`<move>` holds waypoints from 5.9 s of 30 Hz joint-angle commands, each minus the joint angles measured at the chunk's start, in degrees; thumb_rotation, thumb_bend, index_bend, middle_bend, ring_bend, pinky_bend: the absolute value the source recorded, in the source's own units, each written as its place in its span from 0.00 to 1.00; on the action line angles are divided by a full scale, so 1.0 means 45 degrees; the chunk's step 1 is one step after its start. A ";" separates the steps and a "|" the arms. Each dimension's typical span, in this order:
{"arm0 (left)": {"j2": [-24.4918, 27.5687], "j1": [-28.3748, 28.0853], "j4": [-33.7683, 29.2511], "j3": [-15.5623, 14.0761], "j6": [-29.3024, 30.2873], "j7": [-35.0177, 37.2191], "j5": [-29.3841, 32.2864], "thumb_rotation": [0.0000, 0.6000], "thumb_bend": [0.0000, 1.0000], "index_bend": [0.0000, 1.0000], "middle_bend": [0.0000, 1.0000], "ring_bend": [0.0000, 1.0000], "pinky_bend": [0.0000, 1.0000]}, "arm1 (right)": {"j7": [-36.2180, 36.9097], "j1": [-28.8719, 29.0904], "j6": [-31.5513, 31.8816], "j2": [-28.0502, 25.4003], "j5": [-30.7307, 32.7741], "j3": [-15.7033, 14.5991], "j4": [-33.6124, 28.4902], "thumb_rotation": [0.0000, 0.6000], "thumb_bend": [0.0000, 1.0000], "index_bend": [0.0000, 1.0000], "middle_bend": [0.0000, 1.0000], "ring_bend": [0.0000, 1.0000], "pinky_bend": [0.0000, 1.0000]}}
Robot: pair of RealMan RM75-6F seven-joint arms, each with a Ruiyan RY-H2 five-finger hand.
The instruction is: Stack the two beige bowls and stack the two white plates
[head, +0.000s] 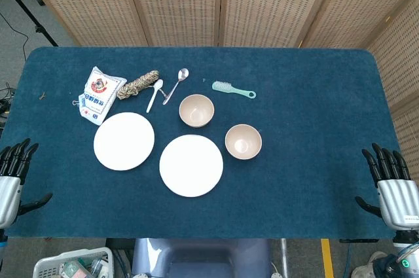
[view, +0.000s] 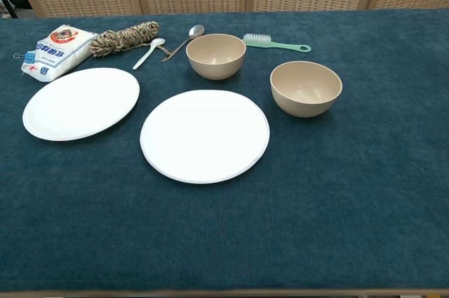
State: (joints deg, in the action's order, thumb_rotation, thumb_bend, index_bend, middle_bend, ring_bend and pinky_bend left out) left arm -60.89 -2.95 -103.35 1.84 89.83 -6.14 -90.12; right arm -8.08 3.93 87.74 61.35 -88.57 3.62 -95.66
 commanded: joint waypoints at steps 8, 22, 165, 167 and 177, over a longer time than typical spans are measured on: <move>0.0048 -0.0068 0.0036 0.0100 -0.0121 0.0229 0.0189 1.00 0.00 0.00 0.00 0.00 0.00 | 0.0521 0.0420 -0.0584 0.0015 -0.0222 0.0011 -0.0183 1.00 0.00 0.00 0.00 0.00 0.00; -0.0033 -0.0215 0.0146 0.0305 -0.0332 0.0220 0.0595 1.00 0.00 0.00 0.00 0.00 0.00 | 0.0822 0.4904 -0.6088 0.0094 0.2099 0.2186 -0.1779 1.00 0.00 0.00 0.00 0.00 0.00; 0.0064 -0.0772 0.0437 0.0831 -0.1469 0.0912 0.2404 1.00 0.00 0.00 0.00 0.00 0.00 | -0.8034 0.9643 -0.5491 0.4021 0.8095 0.0657 -0.1269 1.00 0.49 0.69 0.01 0.00 0.00; 0.0058 -0.0776 0.0439 0.0829 -0.1479 0.0917 0.2409 1.00 0.00 0.00 0.00 0.00 0.00 | -0.8033 0.9671 -0.5535 0.4045 0.8199 0.0689 -0.1219 1.00 0.49 0.69 0.01 0.00 0.00; 0.0058 -0.0787 0.0442 0.0827 -0.1499 0.0921 0.2431 1.00 0.00 0.00 0.00 0.00 0.00 | -0.7946 0.9693 -0.5696 0.4133 0.8372 0.0634 -0.0978 1.00 0.49 0.56 0.00 0.00 0.00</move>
State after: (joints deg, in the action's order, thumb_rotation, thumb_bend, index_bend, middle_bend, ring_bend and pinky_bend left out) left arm -60.62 -6.49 -101.36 5.56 83.09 -1.99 -79.18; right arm -43.85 47.55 62.13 79.94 -50.89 6.49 -100.08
